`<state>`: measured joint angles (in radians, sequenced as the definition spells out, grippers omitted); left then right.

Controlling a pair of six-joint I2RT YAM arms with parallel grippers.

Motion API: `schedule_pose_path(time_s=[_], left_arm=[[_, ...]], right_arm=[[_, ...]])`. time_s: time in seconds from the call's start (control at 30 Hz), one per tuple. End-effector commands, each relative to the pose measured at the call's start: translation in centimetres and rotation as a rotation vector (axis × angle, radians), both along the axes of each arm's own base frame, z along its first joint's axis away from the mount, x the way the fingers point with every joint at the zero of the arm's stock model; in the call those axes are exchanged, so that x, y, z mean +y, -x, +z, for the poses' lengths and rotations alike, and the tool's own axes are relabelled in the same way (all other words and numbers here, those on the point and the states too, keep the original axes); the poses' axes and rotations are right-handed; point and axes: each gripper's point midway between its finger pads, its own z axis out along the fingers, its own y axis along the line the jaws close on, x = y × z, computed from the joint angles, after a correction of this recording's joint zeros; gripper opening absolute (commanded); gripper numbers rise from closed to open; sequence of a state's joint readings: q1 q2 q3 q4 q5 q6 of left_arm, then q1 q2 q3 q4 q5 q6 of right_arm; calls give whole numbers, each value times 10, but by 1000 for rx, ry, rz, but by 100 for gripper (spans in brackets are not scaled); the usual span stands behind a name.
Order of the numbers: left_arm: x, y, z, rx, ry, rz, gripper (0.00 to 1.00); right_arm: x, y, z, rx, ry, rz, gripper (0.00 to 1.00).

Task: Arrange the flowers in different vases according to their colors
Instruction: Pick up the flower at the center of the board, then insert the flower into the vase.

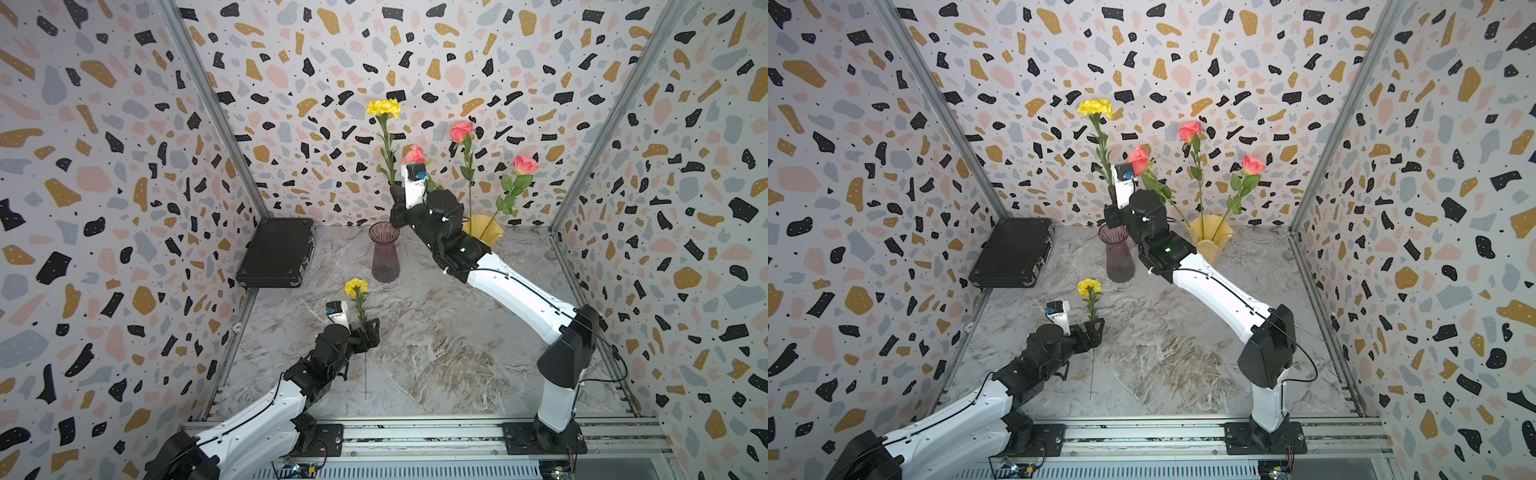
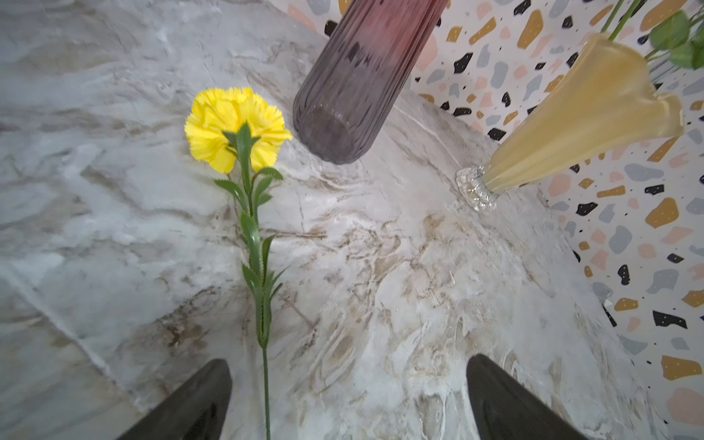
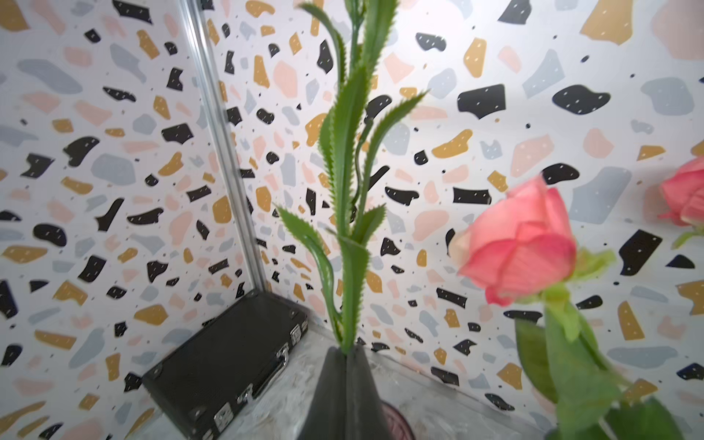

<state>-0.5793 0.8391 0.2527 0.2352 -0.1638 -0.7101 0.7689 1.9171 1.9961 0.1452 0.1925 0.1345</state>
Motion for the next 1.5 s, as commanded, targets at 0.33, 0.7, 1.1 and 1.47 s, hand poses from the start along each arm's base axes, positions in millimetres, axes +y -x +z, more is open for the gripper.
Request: schedule_pose_path(time_s=[0.33,0.7,1.1,1.47], left_arm=[[7,-2,8,-47,19,40,99],[5,-2,10,-47,19,33,99],[20,-2,8,-24,-5,110,99],[85,9,-6,65,21,508,99]], right_arm=[[22,-51,37,-150,-141,133,0],[43,-84,-33,-51,-112,211,0],[51,-80,-83,75,-76,263,0],[39,-36,-79,185,-32,328,29]])
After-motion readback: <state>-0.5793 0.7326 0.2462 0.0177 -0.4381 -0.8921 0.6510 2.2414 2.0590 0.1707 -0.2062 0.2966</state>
